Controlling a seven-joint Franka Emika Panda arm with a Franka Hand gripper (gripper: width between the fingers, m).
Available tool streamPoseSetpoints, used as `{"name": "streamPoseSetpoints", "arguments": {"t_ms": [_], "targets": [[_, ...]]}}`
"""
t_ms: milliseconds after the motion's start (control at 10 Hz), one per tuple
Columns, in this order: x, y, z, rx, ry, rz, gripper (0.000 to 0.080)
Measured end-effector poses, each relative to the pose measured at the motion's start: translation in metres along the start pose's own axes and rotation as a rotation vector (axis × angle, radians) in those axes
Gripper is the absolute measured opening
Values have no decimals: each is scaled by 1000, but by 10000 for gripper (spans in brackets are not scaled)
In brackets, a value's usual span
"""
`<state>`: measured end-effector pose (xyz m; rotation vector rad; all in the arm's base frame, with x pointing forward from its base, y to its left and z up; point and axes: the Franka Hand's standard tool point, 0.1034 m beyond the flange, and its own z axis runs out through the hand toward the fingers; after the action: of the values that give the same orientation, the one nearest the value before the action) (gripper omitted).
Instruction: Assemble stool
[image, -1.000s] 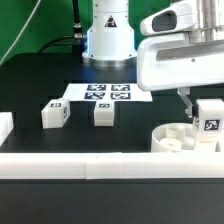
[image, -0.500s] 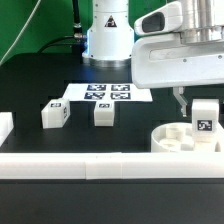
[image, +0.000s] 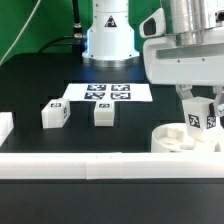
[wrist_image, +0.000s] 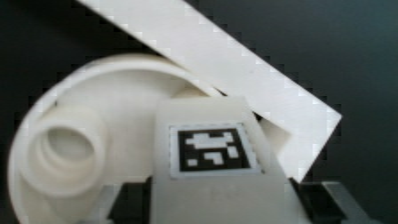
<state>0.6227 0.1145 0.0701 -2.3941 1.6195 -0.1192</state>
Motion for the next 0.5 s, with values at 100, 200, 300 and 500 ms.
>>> {"name": "streamPoseSetpoints", "arguments": {"t_ms": [100, 200, 300, 500], "targets": [[0, 0, 0, -2, -6, 86, 343], [-1, 1, 0, -3, -21, 206, 343], [-1, 1, 0, -4, -28, 256, 343], [-5, 1, 1, -1, -40, 322, 451]]}}
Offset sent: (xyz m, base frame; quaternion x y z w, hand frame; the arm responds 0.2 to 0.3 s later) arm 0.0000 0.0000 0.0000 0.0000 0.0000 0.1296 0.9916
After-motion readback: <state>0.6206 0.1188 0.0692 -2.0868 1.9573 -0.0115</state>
